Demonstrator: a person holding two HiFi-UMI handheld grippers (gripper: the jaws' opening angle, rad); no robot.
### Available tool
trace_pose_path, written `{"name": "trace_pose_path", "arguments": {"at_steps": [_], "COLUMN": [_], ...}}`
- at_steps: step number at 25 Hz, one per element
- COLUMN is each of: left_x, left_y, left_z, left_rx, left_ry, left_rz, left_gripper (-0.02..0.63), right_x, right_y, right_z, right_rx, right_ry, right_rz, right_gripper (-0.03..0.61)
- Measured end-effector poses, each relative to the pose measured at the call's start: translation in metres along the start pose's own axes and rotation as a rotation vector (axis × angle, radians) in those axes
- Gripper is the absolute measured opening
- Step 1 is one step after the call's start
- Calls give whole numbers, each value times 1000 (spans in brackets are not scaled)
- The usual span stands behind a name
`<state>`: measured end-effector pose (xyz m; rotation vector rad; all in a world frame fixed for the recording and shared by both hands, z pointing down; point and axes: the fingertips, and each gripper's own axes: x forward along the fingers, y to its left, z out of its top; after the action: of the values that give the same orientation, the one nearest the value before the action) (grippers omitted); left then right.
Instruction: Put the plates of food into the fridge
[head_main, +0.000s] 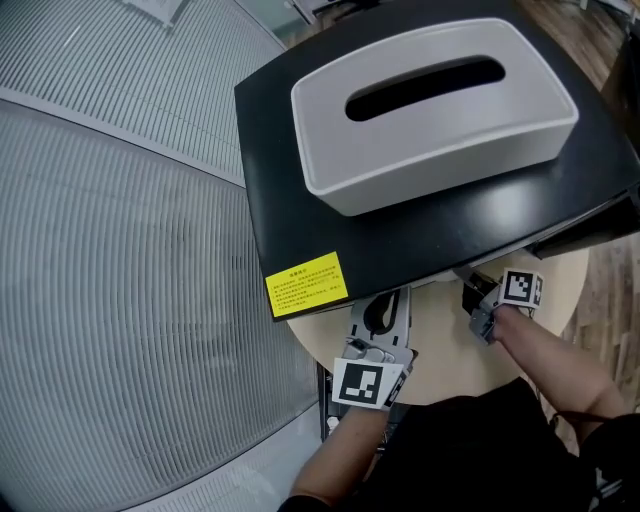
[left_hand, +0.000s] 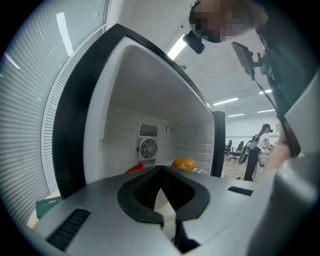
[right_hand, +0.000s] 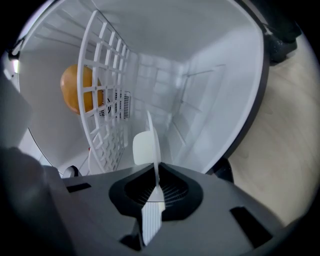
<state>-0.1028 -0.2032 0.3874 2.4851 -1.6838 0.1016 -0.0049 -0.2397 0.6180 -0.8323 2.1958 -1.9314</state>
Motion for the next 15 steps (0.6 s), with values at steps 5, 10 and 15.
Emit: {"name": "trace_pose_path", "arguments": {"at_steps": [5,10,15], "left_x": [3,3,-2], "left_y": [-6,-19,-24], "left_z": [2,0,-3], "left_rx": [12,6,7], "left_ry": [-6,-15,-4], "left_rz": [-18,-44,-81], "left_gripper": [3,3,3], "right_x": [12,20,36], "right_y": [7,4,12], "right_z": [3,3,7], "right_rx": [37,90,96], "right_ry": [-6,7,-2], "right_rz": [30,-25,36], "right_gripper": [21,21,21]}}
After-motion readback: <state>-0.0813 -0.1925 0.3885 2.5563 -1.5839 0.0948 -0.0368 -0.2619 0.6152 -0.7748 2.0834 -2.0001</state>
